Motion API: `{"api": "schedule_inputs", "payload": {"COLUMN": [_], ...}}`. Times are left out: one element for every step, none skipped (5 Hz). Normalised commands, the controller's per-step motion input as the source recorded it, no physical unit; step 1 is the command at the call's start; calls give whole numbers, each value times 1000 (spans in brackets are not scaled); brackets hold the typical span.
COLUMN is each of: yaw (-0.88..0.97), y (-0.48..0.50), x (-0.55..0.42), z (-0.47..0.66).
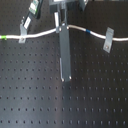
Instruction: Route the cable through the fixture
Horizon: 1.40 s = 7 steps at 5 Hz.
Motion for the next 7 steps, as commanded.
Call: {"api": "schedule_inputs", "payload": {"yaw": [0,0,0,0,0,-103,0], "y": [0,2,-54,0,-62,-480,-23], "x": [1,4,15,1,35,83,5], "z": [36,212,459,30,-133,-164,0]}}
